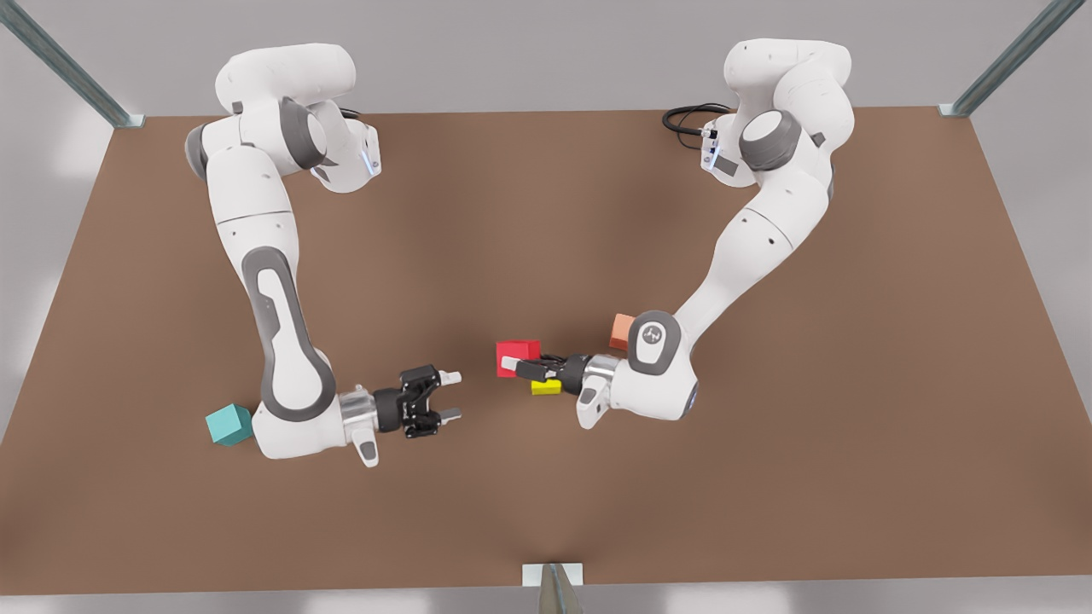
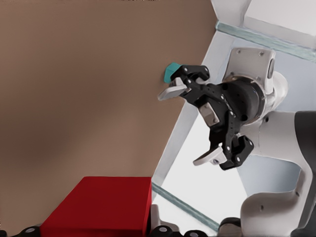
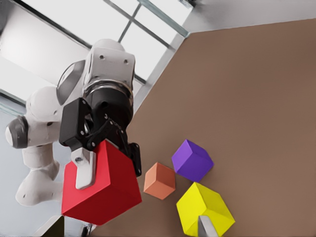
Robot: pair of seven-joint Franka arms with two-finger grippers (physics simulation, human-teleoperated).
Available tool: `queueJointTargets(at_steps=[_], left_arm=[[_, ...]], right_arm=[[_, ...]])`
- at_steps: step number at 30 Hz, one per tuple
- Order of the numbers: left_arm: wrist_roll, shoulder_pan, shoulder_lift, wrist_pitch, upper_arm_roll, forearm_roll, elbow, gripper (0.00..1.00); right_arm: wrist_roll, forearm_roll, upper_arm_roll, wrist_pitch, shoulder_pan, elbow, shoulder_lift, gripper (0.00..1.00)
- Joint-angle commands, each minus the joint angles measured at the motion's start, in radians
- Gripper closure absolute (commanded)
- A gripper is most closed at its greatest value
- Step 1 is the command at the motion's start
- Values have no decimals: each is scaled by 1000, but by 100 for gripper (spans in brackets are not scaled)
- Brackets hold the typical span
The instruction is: Pick up red wooden cube and pass to hand red wooden cube and place in blue wooden cube
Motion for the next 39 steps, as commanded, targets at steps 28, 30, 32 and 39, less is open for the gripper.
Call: queueJointTargets(at_steps=[28, 30, 32, 39], left_arm=[[581, -8, 55, 13, -2, -135, 52, 52], [581, -8, 57, 13, -2, -135, 52, 52], [581, -8, 57, 13, -2, -136, 52, 52], [583, -8, 57, 13, -1, -135, 52, 52]], right_arm=[[-1096, 198, 52, 111, 35, -255, -94, 0], [-1096, 207, 53, 120, 41, -255, -94, 0], [-1094, 210, 53, 119, 43, -255, -88, 0], [-1097, 244, 53, 119, 53, -249, -79, 0]])
